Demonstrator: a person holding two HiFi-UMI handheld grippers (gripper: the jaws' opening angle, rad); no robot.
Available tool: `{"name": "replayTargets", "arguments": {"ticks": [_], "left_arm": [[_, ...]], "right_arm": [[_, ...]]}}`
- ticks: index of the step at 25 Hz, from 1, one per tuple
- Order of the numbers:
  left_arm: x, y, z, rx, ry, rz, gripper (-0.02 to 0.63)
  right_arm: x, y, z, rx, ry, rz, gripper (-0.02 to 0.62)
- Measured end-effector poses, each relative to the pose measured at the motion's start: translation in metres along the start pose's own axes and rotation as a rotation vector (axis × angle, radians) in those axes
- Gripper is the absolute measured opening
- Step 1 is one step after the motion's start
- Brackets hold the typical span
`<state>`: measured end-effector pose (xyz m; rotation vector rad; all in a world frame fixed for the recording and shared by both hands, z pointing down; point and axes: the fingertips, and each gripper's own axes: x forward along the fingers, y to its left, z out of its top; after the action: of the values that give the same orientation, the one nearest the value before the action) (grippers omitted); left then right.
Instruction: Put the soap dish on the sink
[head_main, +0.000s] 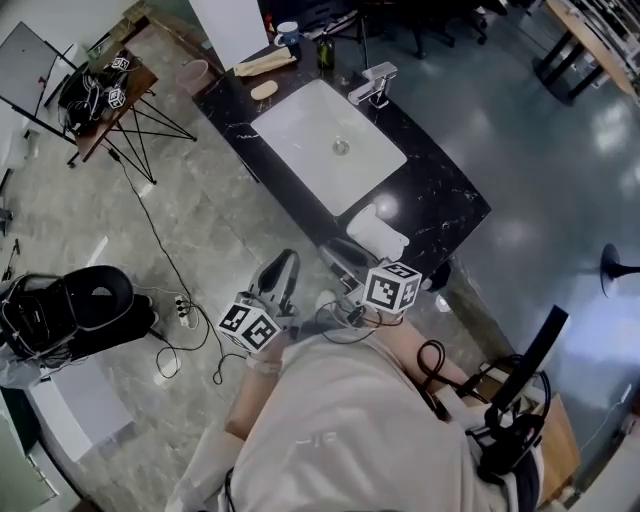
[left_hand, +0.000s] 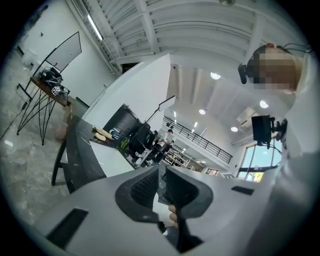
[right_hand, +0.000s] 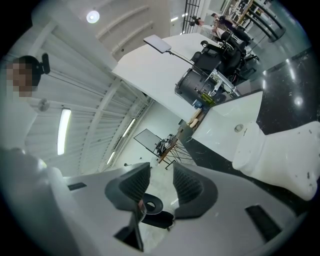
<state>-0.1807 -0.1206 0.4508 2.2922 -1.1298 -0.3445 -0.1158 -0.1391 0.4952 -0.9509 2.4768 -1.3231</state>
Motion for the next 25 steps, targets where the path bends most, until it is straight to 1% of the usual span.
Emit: {"name": "replayTargets", "arguments": {"ticks": [2,9,12,16,18,20,25], "left_arm": [[0.004,-0.002,0.0,-0.002,0.008,-0.015,0.043],[0.014,-0.001,-0.005,-0.002,0.054,-0.012,0.037],[0.016,0.005,-0.013,-0.017,0.053,-0.025,0.009],[0.017,0.008,-0.018,-0.055,0.056,-0.036,0.008],[0.019,0.004,-0.019,-0.057,0.075,-0.046,0.006],[0.021,0.003,-0.022,-0.053,0.072,-0.062,0.006],[0.026,-0.002,-0.022,-0.042,0.1,-0.058,0.006]], "right_arm": [[0.0,0.001,0.001,-0.002,0.001,-0.001,0.158],[-0.002,-0.003,0.005,0.009,-0.004,-0.001,0.156],[-0.003,-0.005,0.008,0.01,-0.017,-0.004,0.155],[-0.004,-0.004,0.011,0.008,-0.029,0.002,0.155],[-0.005,-0.005,0.013,0.008,-0.035,0.002,0.155],[-0.006,-0.006,0.014,0.007,-0.036,0.002,0.154],[-0.008,-0.002,0.016,-0.017,-0.043,0.018,0.115]]}}
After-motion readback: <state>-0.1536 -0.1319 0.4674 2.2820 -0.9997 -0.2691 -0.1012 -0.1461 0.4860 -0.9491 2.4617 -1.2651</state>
